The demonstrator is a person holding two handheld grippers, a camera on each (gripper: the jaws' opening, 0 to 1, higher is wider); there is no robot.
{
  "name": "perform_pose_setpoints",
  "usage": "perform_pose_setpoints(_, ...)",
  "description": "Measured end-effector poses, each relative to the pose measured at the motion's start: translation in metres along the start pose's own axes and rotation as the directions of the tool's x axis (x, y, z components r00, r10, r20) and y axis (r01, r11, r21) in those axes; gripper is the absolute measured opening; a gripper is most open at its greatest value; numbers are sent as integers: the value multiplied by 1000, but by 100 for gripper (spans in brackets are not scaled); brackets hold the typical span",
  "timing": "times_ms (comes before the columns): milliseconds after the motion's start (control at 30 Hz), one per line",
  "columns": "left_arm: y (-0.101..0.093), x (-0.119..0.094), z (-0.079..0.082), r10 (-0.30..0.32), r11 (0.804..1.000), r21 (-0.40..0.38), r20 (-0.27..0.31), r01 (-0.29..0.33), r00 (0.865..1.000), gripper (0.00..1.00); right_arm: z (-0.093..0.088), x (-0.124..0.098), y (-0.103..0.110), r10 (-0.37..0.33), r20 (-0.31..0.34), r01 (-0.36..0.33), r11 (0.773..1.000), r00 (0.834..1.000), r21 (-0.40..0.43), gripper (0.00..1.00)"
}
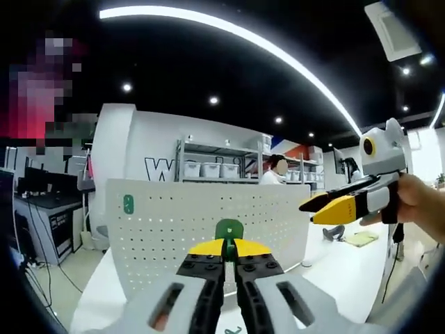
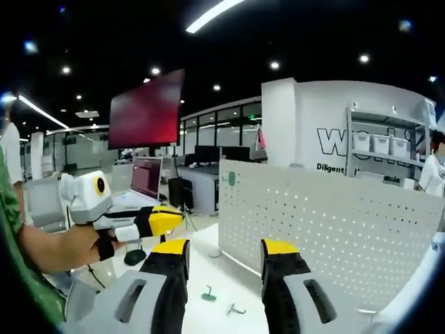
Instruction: Insert the hook assembly into the mounting plate slot until the hook locks in place.
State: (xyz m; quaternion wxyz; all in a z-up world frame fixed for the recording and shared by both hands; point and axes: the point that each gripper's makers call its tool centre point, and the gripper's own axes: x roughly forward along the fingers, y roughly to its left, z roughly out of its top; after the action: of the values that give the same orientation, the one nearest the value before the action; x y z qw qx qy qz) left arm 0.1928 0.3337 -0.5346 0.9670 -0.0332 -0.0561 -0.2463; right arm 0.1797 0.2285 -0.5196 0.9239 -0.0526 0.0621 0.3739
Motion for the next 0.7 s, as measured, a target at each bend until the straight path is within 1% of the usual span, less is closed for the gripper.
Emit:
perform_pose_setpoints(167,4,0,3,12,1000,-7,7,-12,1000,4,4,-6,-4,-19,18,19,1000,1000,10,57)
perform_pose_setpoints(300,10,1,6,26,1000,-12,13,-26,1000,4,10,-12,-6,-38,38,38,999,999,8,70)
perform_pose_setpoints(500,22,3,13,55,998,-16,27,-54,998,4,18,-21,-6,-58,65,58,998,996,-3,77)
perform_pose_setpoints(700,32,8,23,82,997,-19,48,-81,995,4,27,-31,-5,-65,89,68,997,994,-31,80)
